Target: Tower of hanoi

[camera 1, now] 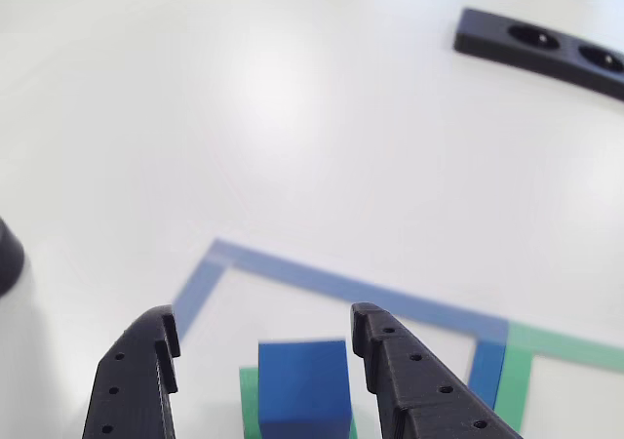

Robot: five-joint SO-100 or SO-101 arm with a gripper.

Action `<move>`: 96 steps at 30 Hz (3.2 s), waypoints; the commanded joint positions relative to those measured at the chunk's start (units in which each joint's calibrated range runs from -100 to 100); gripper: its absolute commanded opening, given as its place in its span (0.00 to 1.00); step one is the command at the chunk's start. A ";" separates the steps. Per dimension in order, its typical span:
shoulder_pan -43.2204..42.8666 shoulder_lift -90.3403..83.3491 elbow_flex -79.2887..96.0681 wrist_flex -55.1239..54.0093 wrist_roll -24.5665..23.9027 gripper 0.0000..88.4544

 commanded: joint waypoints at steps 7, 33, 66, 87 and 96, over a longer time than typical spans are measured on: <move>2.93 -30.88 -1.29 28.76 -3.64 0.15; 22.22 -49.15 -61.81 134.47 -25.70 0.00; 45.48 -57.01 -3.56 72.55 0.59 0.36; 51.27 -21.11 4.34 20.02 0.59 0.42; 49.82 -9.09 1.80 8.44 0.59 0.41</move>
